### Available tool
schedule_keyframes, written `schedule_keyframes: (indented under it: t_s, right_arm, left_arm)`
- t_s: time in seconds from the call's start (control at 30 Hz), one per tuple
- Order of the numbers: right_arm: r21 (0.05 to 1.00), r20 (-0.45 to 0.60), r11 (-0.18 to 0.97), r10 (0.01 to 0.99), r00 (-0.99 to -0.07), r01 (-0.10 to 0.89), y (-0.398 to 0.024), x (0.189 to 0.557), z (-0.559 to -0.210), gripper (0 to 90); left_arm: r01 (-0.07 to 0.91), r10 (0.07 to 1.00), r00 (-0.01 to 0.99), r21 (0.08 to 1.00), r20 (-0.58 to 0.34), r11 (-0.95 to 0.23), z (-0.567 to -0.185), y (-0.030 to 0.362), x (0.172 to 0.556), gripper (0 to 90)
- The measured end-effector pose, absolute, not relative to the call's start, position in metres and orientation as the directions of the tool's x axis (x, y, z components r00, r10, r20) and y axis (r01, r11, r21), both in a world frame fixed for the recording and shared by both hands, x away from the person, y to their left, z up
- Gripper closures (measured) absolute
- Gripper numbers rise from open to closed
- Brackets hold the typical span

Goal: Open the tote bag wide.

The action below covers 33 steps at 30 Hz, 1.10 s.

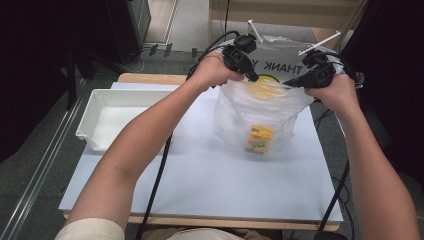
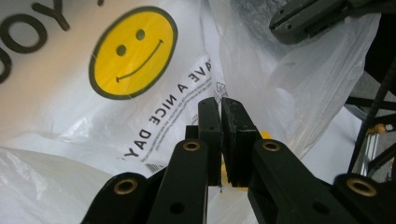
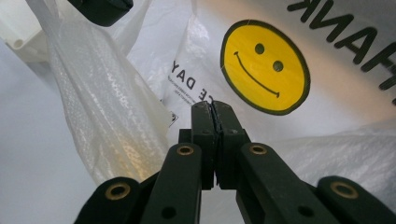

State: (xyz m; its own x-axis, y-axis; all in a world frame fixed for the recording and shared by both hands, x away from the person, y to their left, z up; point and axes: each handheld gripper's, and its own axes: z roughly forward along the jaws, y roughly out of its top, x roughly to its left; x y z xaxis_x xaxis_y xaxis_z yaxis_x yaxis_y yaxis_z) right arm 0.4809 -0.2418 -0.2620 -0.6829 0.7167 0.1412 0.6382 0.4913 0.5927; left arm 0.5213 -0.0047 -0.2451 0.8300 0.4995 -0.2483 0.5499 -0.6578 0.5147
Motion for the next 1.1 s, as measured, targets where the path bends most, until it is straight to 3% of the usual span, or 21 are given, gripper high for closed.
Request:
schedule_keyframes:
  t_s: [0.67,1.1]
  right_arm:
    - [0.637,0.16,0.452,0.715,-0.681,0.625,-0.243,0.417,-0.279,90.0]
    - [0.62,0.171,0.431,0.742,-0.649,0.656,-0.247,0.4,-0.302,90.0]
  left_arm:
    - [0.499,0.411,0.866,0.541,-0.284,-0.677,-0.27,0.018,0.468,87.0]
    - [0.488,0.4,0.872,0.566,-0.282,-0.664,-0.299,0.029,0.446,87.3]
